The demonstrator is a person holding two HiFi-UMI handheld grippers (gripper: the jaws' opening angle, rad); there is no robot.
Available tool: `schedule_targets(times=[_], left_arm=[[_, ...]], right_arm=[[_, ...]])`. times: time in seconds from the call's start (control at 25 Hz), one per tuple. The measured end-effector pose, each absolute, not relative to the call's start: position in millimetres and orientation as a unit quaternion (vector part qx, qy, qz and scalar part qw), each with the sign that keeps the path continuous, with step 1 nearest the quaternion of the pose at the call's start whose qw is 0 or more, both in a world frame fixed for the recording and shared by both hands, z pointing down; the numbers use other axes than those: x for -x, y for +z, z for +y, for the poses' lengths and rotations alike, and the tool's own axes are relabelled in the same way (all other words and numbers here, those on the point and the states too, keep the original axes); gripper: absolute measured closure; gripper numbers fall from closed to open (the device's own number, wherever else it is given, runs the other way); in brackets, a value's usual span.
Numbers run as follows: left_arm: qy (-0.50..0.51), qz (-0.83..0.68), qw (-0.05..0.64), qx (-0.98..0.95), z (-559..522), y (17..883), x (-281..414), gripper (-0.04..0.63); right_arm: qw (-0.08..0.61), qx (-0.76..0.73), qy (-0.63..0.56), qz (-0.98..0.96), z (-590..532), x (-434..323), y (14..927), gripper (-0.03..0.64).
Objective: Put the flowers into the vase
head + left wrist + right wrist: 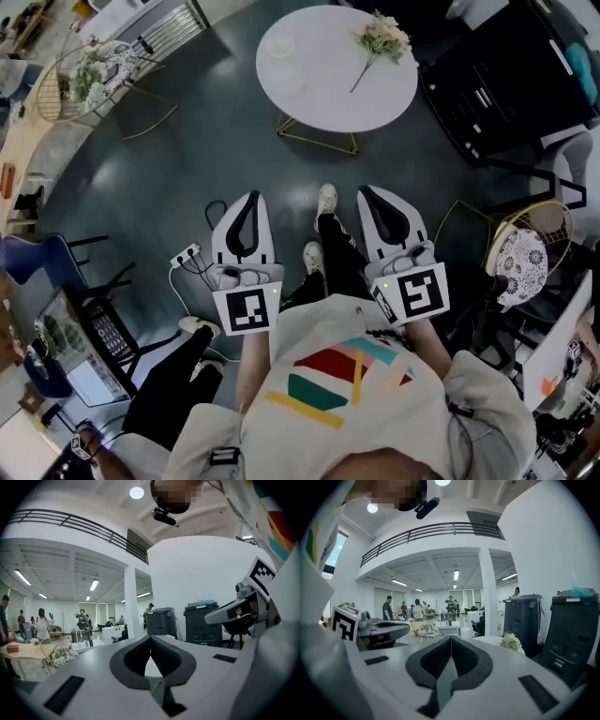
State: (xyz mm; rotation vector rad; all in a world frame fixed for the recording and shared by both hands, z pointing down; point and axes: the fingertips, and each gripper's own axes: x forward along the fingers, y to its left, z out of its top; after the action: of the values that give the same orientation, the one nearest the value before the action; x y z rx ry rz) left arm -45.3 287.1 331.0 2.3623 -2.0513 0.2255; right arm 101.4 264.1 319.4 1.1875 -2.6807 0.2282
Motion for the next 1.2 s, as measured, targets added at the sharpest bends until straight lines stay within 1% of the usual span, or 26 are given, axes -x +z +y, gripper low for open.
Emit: schedule_targets(times=[0.12,0.24,0.32,0.4,0.48,0.6,0.76,0.92,1.08,1.2], left_arm=[[0.077,-0.658,0.02,-0.748,255,334,57,0.589],[0.082,-0.663,0.006,-0.744,214,330,69,0.589],[0.082,-0.667,0.004,-0.74,183,328,75,0.589],[0.09,-0.664,-0.012,-0.742,151,322,79,0.589],[0.099,-0.659,-0.035,-0.745,122,312,81,0.589],[0.084,-0.662,-0.038,-0.744,90,300,82,0.589],[0.077,-0.672,-0.047,-0.735,62,296,80,0.589],[0.085,-0.678,-0.068,-0.727,42,292,94,0.589],[0.057,-0.696,-0.064,-0.713,17,277,112,0.589],[0.048,-0.686,-0.066,-0.723,-7,269,111,0.589]], right_arm=[[0.091,-0.406,0.1,-0.904,228,-102,323,0.604],[0.076,-0.417,0.114,-0.898,185,-104,323,0.604],[0.073,-0.421,0.108,-0.897,157,-105,319,0.604],[0.068,-0.43,0.095,-0.895,128,-109,311,0.604],[0.06,-0.443,0.087,-0.89,102,-119,303,0.604],[0.051,-0.459,0.092,-0.882,71,-139,298,0.604],[0.046,-0.469,0.111,-0.875,47,-151,308,0.604],[0.026,-0.46,0.15,-0.875,36,-142,319,0.604],[0.009,-0.456,0.198,-0.868,21,-148,315,0.604],[0.015,-0.482,0.207,-0.851,-2,-151,319,0.604]])
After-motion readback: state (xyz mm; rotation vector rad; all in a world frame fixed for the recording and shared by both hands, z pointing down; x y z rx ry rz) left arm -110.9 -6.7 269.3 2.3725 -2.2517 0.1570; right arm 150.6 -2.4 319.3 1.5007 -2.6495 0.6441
